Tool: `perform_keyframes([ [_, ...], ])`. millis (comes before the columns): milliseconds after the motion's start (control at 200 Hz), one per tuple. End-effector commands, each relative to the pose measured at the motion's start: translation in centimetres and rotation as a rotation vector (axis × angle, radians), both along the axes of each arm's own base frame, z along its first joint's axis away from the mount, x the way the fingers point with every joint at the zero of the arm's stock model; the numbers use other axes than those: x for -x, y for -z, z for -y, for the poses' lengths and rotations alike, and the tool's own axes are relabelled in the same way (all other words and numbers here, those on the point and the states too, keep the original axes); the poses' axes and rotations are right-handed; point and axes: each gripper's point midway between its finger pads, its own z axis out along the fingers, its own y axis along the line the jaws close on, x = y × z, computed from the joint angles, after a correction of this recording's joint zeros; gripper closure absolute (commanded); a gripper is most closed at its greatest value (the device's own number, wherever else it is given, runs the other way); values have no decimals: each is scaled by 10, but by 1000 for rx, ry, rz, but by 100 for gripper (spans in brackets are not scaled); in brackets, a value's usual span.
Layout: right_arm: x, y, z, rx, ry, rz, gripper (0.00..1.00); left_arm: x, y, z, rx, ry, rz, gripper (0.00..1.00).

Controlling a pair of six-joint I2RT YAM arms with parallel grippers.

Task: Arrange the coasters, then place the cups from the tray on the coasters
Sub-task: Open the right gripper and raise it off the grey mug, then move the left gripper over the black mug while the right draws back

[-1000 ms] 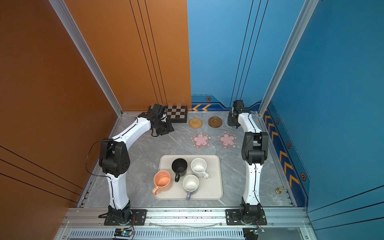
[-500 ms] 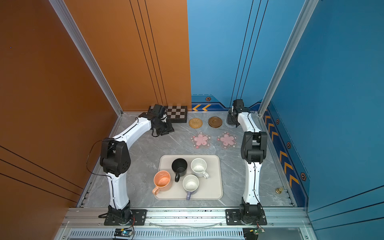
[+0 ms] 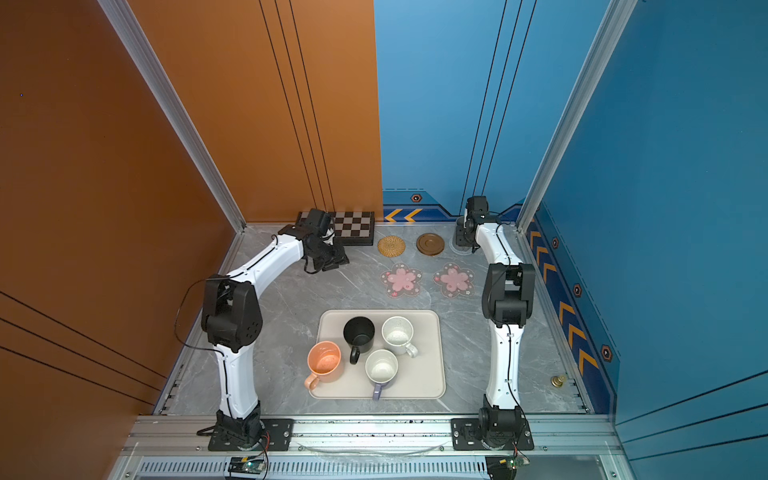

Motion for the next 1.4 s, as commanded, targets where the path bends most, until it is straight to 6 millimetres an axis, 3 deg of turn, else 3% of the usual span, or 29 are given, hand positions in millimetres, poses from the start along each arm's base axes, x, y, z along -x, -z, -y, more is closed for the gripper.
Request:
perform_keyframes([
  [0,3,-16,8,20,24,11,59,1,0,7,15,11,-15,58],
  [235,13,-22,8,22,30,-1,58,4,-4,9,17,17,-9,58],
  [566,50,-43,-8,17,-38,-18,55,21,-18,9,3,54,19,58],
  [621,56,-43,-8,23,-37,-26,55,27,-20,8,-5,60,22,58],
  [646,60,-60,-9,23,-35,5,55,29,-21,7,-9,61,23,58],
  [866,79,-95,-24,-1,-40,65,55,55,-28,-1,-43,81,38,58],
  [891,86,-87,-27,-1,-45,43,55,58,-29,-2,-47,83,40,58],
  [1206,128,-117,-56,17,-69,89,54,96,-45,-5,-64,137,79,57],
  [1396,161,-123,-65,11,-65,107,53,126,-47,-14,-110,176,76,57],
])
